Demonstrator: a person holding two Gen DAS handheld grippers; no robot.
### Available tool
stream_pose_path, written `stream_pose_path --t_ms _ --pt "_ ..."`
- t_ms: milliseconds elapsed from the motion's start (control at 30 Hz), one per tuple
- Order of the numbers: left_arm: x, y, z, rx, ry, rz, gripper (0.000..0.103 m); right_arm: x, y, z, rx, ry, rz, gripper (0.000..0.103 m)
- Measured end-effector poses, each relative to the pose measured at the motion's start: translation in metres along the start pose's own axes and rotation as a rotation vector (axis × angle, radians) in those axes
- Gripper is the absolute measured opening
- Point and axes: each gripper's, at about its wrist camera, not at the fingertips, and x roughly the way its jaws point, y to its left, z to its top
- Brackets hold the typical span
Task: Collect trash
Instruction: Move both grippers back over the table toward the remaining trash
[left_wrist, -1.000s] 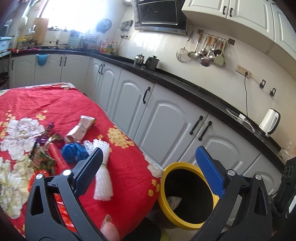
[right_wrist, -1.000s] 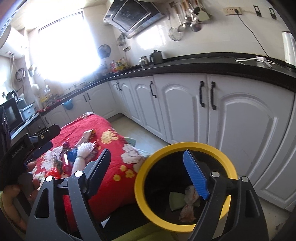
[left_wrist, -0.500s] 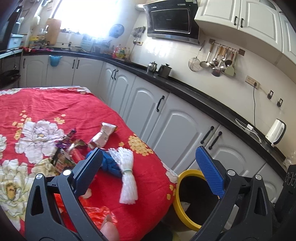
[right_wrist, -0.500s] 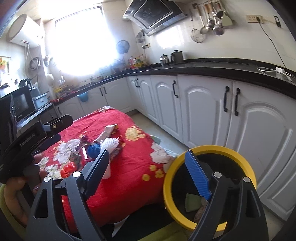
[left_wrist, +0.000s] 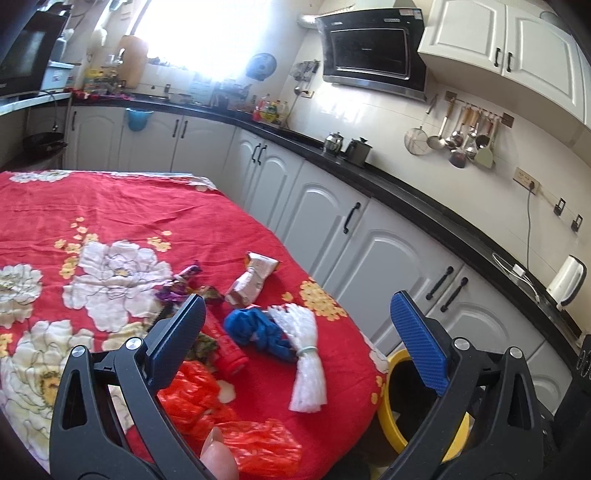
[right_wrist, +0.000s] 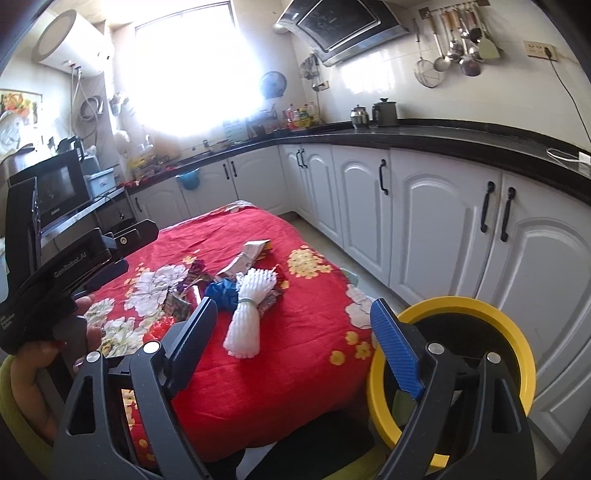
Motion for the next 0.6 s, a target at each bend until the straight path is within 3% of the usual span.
stream_pose_path --t_ms 600 --pt "0.003 0.07 0.014 -0.118 0.001 0.121 0.092 0.046 0.04 0.011 -0.083 0.047 0.045 0.082"
